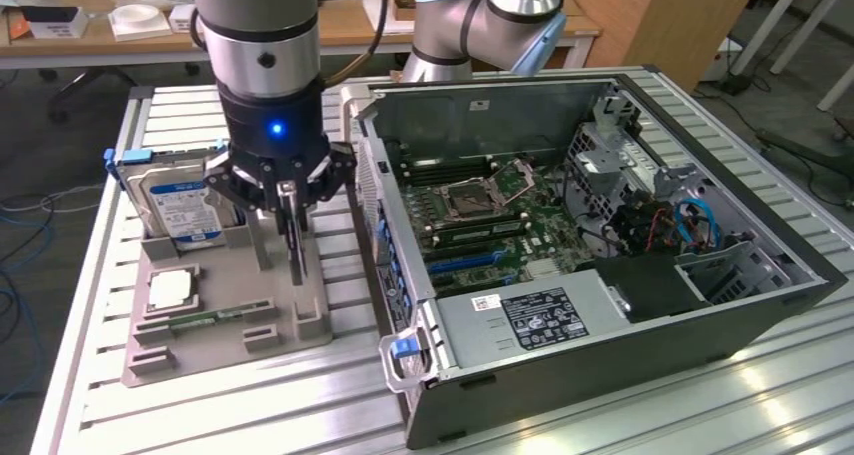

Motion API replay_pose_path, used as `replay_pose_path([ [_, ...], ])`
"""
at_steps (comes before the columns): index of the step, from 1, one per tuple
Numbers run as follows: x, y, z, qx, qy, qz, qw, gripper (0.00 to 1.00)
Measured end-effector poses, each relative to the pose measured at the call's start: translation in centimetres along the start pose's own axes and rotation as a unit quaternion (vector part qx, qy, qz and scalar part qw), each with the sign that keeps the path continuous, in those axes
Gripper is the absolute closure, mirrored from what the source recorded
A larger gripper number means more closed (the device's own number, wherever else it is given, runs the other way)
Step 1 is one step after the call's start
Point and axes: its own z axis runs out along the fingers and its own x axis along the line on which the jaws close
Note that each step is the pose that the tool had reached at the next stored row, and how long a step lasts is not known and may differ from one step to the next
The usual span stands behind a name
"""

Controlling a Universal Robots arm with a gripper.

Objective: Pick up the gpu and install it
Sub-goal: 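Pick up the gpu and move the gpu toward the slot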

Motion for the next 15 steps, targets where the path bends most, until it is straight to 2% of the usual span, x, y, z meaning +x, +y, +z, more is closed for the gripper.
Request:
replay_pose_path([
  [15,0.01,0.02,-0.49,0.0,0.0,0.0,1.0,0.74],
])
